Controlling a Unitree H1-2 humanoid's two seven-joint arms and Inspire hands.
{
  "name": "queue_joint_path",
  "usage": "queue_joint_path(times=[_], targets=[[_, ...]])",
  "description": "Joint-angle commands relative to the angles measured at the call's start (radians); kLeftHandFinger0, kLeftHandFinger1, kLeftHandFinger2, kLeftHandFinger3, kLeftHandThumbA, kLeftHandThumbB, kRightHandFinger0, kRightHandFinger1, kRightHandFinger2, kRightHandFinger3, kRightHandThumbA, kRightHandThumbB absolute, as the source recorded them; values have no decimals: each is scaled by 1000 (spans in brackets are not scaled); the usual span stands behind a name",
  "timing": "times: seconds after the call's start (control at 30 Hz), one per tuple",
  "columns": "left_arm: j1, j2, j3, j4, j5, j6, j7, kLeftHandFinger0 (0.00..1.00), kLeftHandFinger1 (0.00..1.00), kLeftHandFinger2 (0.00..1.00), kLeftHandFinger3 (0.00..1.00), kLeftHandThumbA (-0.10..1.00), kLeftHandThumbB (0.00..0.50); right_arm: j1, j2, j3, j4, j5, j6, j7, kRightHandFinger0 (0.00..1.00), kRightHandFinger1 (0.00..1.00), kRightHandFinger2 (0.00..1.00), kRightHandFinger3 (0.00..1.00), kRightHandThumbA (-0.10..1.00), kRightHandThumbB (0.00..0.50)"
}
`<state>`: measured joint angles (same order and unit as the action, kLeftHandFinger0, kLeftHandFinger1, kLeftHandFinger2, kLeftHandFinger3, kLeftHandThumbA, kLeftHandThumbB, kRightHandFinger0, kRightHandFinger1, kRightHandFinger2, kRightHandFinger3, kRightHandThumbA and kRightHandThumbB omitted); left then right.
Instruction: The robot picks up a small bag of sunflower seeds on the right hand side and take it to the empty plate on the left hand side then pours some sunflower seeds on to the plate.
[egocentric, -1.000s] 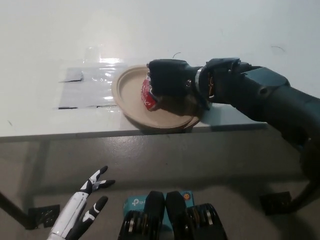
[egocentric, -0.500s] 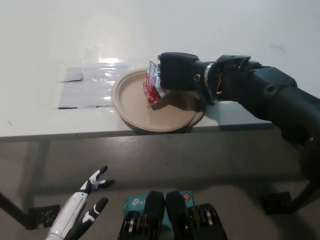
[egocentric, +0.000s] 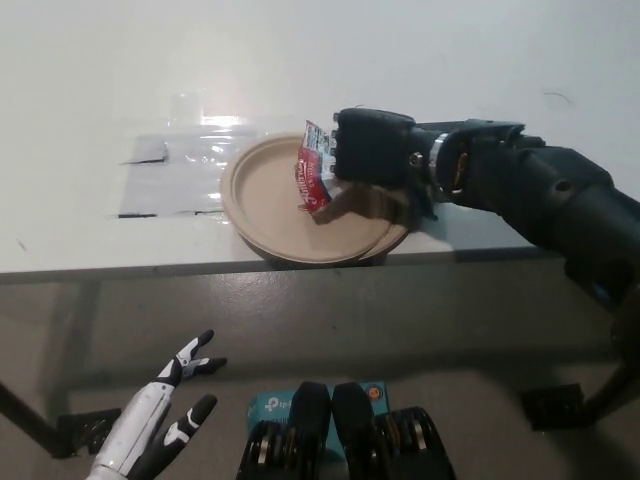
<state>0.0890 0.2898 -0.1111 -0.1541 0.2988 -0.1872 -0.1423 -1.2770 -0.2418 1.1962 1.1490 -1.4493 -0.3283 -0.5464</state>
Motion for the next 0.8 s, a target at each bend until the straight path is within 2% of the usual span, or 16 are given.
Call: queue_joint_path(times=[0.0,0.13,0.17,0.2,0.23,0.37,0.4,0.43,0.47,0.5,0.53,0.57,0.6,0.63,0.67,0.77], targets=[[13,16,3,-35,11,-15,0,1000,834,819,1000,1000,254,34,-48,-62,-25,54,64,-146,0,1,142,163,-70,329],[25,-1,7,-20,4,-25,17,1000,870,856,1000,1000,253,84,-67,-161,-24,121,64,-202,0,1,203,275,-33,337],[28,-13,16,-17,-26,-23,22,1000,940,903,1000,1000,252,89,-76,-185,-26,139,60,-206,0,10,211,331,2,372],[31,-27,28,-16,-50,-11,27,1000,1000,965,1000,1000,262,91,-81,-219,-14,150,63,-223,0,7,214,239,-25,373],[36,-45,40,-21,-89,5,27,1000,1000,1000,1000,1000,254,92,-87,-248,6,169,55,-254,0,7,238,112,-95,344],[72,-79,70,-29,-149,9,27,1000,1000,1000,1000,1000,269,95,-101,-301,42,193,-7,-287,0,76,436,141,-100,330],[95,-73,86,-27,-167,-5,23,1000,1000,1000,1000,1000,281,97,-112,-263,42,141,17,-347,0,39,412,103,-100,367],[108,-73,93,-27,-173,-8,19,1000,1000,1000,1000,1000,283,99,-118,-244,40,121,22,-372,0,35,409,91,-100,375],[107,-75,99,-30,-178,13,12,1000,1000,1000,1000,1000,278,92,-131,-240,39,122,9,-376,0,57,434,33,-100,333],[87,-67,107,-26,-184,40,2,1000,1000,1000,1000,1000,262,74,-145,-244,37,131,-3,-367,0,83,455,21,-100,344],[74,-64,108,-16,-186,37,-2,1000,1000,1000,1000,1000,253,62,-152,-242,38,131,-2,-362,0,87,465,59,-85,390],[78,-66,104,-3,-186,17,-2,1000,1000,1000,1000,1000,238,56,-170,-234,26,123,-5,-350,0,104,468,114,-58,403],[86,-66,101,1,-186,4,-3,1000,1000,1000,1000,1000,241,58,-178,-228,16,118,-10,-347,0,108,462,127,-53,405],[96,-75,96,1,-195,13,-9,1000,1000,1000,1000,1000,250,55,-198,-216,7,111,-27,-330,0,122,435,121,-80,375],[99,-80,92,7,-195,12,-8,1000,1000,1000,1000,1000,240,50,-211,-189,3,77,-2,-348,0,65,407,100,-63,381],[74,-66,90,12,-182,31,-15,1000,1000,1000,1000,1000,247,23,-215,-173,27,85,-1,-372,0,27,403,69,-45,387]])
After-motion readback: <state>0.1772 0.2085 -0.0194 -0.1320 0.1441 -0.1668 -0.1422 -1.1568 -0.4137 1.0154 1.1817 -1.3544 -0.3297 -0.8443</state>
